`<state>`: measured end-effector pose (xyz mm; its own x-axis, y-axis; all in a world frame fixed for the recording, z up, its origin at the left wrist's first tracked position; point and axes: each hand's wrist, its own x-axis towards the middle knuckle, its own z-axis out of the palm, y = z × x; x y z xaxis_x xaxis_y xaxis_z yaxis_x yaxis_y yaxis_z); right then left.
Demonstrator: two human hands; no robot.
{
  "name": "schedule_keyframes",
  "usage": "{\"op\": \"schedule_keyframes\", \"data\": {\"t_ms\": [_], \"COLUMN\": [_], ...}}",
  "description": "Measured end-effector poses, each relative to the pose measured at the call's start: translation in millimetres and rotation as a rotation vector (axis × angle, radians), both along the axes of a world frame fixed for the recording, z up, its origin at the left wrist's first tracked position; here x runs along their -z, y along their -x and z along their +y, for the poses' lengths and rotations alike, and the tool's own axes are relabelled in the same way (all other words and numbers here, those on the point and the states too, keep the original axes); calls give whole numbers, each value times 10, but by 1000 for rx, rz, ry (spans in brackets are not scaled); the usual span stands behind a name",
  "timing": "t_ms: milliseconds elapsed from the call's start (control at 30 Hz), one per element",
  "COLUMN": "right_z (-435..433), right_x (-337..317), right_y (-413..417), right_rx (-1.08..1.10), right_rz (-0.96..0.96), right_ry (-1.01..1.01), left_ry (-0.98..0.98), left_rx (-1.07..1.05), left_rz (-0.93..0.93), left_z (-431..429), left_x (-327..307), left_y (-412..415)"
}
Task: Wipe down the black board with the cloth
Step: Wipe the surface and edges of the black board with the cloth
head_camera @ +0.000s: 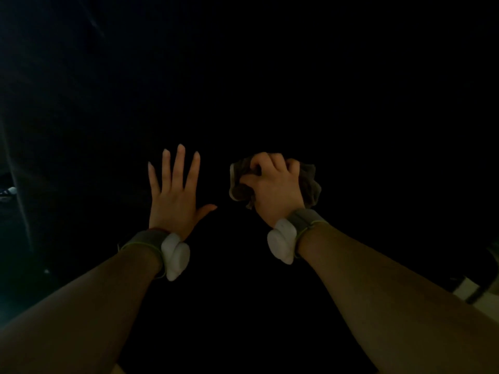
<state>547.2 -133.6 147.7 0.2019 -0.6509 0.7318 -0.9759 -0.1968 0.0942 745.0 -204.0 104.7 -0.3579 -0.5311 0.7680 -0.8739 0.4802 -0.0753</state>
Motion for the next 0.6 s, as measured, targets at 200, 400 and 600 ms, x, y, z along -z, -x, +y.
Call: {"op": "schedule_keyframes", "data": {"t_ms": [200,400,600], "right_z": [127,133,14], "right_x": [-57,-476,-134], "right_y": [63,129,34], "right_rx": [28,58,126], "right_rz": [40,-137,-86], "right_ry": [-208,101,17], "left_ry": [-14,9,23], "left_rx": [-63,-102,-119], "left_rz": [-63,-81,-73], "left_z": [-67,-128,-129], "left_x": [36,89,105], "left_y": [29,33,49]}}
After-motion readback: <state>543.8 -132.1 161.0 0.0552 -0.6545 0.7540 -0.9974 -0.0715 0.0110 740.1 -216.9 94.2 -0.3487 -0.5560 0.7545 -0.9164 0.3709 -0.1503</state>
